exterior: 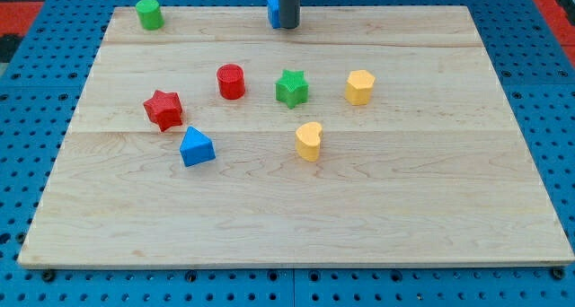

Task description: Move your hand towards the red star

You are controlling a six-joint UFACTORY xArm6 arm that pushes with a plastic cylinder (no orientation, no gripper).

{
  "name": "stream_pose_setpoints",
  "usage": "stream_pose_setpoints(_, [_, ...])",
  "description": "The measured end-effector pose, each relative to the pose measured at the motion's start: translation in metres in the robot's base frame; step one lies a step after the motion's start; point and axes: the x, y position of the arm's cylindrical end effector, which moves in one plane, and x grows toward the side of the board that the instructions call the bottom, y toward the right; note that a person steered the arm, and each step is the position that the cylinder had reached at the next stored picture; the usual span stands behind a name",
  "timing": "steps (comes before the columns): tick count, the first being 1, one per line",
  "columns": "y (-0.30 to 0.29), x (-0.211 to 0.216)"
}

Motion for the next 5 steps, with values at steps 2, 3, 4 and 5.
stream_pose_setpoints(2, [0.003, 0.038])
stream_pose_setpoints(3, [-0.028, 0.044])
stream_pose_setpoints(4, [-0.052, 0.051])
stream_pose_setpoints(5, [-0.075, 0.051])
